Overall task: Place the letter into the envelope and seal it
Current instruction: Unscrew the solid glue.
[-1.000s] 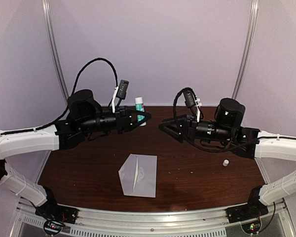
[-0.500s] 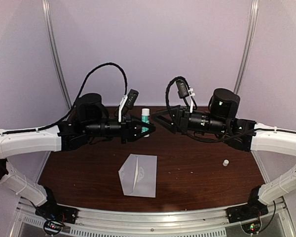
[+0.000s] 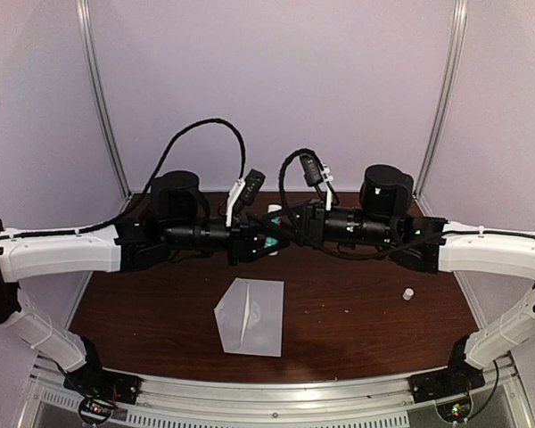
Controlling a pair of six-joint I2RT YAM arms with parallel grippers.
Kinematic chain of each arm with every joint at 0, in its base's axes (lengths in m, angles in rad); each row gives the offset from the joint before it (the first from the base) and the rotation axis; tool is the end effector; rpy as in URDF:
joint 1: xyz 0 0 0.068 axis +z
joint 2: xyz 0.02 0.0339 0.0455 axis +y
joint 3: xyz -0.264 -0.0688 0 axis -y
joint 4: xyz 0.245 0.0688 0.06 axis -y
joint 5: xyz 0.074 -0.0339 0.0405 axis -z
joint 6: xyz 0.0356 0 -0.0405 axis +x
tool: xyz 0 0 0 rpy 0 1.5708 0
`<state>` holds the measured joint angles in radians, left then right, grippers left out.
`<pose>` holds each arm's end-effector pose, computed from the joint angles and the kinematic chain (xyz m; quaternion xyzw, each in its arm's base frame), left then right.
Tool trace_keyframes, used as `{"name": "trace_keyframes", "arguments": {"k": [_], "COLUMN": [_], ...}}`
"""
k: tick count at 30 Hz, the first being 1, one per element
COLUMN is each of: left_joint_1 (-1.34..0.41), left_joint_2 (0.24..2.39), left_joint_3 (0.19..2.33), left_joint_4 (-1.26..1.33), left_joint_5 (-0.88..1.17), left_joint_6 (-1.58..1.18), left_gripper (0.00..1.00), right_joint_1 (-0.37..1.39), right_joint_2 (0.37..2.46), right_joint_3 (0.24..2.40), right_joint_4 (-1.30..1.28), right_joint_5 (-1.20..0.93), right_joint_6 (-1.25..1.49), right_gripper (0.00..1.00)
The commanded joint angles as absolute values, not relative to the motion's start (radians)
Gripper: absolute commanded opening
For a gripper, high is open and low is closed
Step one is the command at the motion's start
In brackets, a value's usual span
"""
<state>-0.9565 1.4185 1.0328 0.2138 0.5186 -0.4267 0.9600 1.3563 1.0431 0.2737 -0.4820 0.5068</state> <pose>0.1775 -0.2822 0.3199 0.3530 0.6706 -0.5480 0.3542 0.1705 0.2723 0.3489 -0.3185 0.6450 0.5783 0.3848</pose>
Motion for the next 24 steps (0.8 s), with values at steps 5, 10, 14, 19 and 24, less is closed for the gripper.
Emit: {"name": "trace_keyframes", "arguments": {"k": [5,10,14,19,24], "left_joint_1": [-0.961,-0.962,-0.962,-0.962,-0.964], "left_joint_2": [1.44,1.429,1.417,1.394,1.365], "left_joint_3": [1.071,1.065,1.052,1.028,0.997], "left_joint_4": [0.23,0.223,0.198,0.168,0.203], "left_joint_5": [0.507,0.443,0.347,0.2,0.156], "left_joint_6": [-0.402,-0.395,-0.386,-0.38,-0.381], "left_gripper": [0.03,0.48,0.65,0.7,0.73], "right_joint_1": [0.969,0.968,0.96,0.952,0.95], "right_joint_2": [1.366,1.31,1.261,1.224,1.209], "right_joint_3": [1.073,1.04,1.006,0.994,0.989], "right_joint_4": [0.292,0.259,0.253,0.232,0.221], "right_joint_5": [-0.462,-0.331,-0.213,-0.088,-0.016], "right_joint_6": [0.52,0.51,0.523,0.542,0.579], "right_gripper": [0.14,0.06,0.02,0.01,0.01]}}
